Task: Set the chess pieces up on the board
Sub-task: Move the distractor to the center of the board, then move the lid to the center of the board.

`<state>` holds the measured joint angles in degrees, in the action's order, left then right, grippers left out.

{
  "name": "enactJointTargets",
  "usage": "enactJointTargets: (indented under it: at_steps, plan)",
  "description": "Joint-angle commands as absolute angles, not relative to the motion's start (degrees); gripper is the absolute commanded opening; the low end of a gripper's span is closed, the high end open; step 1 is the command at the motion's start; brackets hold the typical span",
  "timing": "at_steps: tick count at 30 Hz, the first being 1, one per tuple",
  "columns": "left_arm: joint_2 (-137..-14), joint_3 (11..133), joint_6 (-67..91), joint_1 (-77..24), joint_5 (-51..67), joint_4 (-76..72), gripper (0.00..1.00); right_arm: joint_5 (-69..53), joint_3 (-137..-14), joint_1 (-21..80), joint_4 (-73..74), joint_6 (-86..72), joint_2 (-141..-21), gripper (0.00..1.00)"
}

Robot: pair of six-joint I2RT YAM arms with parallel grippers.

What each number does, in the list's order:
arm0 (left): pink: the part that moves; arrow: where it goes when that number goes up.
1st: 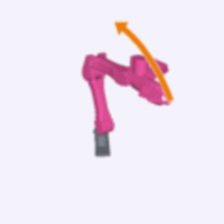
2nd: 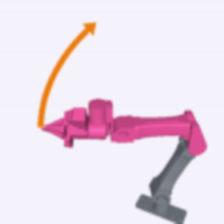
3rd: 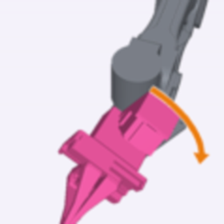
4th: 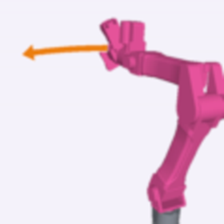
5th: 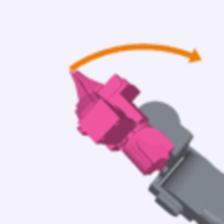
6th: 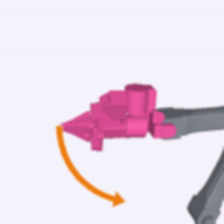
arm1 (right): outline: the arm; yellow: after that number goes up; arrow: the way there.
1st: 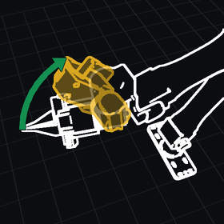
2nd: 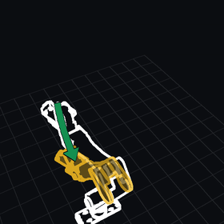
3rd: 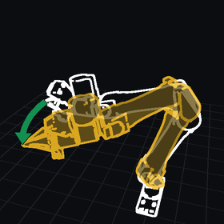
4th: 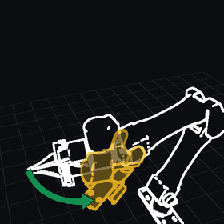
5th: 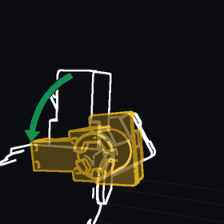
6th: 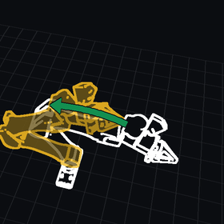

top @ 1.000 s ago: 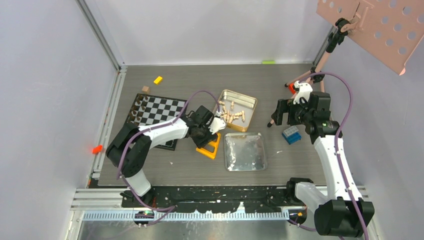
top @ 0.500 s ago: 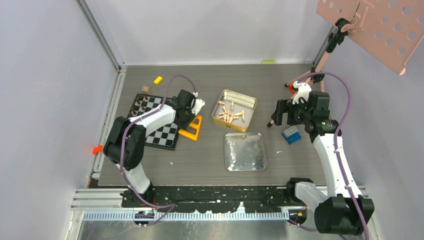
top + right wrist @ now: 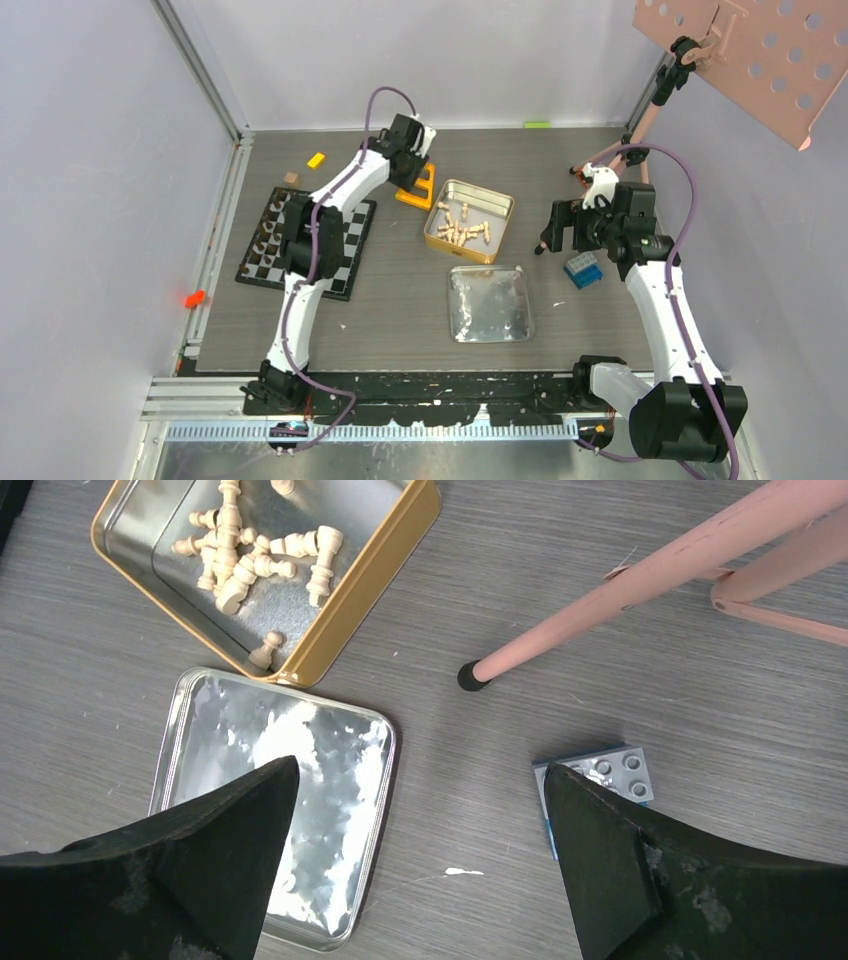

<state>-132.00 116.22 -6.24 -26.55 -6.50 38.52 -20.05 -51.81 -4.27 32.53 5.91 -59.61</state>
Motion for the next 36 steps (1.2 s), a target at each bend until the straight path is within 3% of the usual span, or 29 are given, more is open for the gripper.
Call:
enactJointTargets:
  at_steps: [1,4,9,14,22,30,36]
  plan:
    - [-132.78,124.94,-3.04,-25.23,-4.86,46.89,0.55,-23.04,-53.66,-4.33,34.67,8.22,-59.90,1.00]
    - [-126.55,117.51,-3.40,-25.22,-2.92,44.96,0.82,-22.75,-54.65,-3.70,38.52,11.75,-60.67,1.00]
    - [-114.47,101.10,-3.34,-25.75,4.73,38.77,0.92,-18.04,-50.79,3.15,41.86,19.36,-61.82,0.97]
    - [-109.97,95.15,-4.22,-28.43,8.74,37.39,0.93,-13.09,-44.96,12.22,39.54,22.91,-66.87,0.92]
    - [-105.97,91.31,-5.54,-28.96,7.46,36.38,0.93,-5.08,-43.64,18.73,33.65,26.00,-78.52,0.77]
    - [-101.78,85.99,-7.99,-29.00,6.50,36.15,0.92,5.25,-40.96,18.95,31.03,28.03,-82.83,0.38]
    - [-98.63,82.27,-8.59,-29.09,6.55,34.19,0.92,8.90,-37.77,15.95,32.65,28.67,-79.51,0.22]
